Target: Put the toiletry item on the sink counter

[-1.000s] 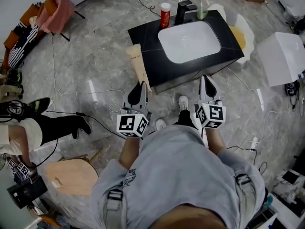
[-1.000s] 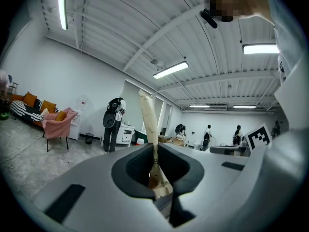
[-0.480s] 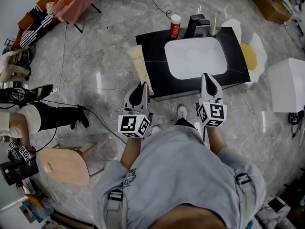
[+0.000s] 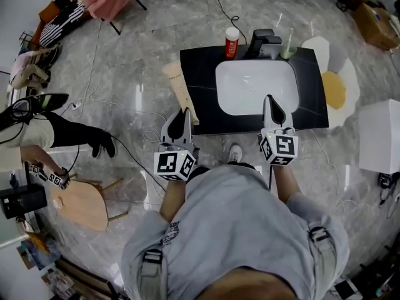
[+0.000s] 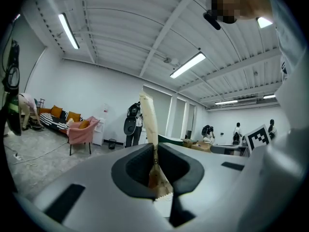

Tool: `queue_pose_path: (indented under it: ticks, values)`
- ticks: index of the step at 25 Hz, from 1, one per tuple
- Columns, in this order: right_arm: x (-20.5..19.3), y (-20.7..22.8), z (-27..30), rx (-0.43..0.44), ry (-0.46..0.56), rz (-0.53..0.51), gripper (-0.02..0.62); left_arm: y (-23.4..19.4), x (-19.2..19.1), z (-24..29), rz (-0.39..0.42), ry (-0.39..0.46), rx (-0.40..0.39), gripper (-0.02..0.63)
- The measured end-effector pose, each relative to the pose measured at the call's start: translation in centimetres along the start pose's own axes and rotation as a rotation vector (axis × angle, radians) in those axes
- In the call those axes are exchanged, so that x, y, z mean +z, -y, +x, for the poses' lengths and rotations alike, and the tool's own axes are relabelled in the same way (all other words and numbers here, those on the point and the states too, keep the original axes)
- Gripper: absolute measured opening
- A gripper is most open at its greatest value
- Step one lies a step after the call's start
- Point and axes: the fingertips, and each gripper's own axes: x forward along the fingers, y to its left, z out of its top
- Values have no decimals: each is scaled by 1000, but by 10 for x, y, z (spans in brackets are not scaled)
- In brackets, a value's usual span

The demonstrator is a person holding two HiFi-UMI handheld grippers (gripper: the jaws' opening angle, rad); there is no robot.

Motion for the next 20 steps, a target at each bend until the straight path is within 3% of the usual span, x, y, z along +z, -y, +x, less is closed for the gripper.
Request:
queue_pose_path:
  ticks: [8, 20]
  values:
    - [2, 22, 17, 29, -9, -7, 3, 13, -4, 18, -9, -15, 22, 29]
    - [14, -15, 44, 18, 17, 6, 3, -30, 4, 32, 0, -24, -2, 31]
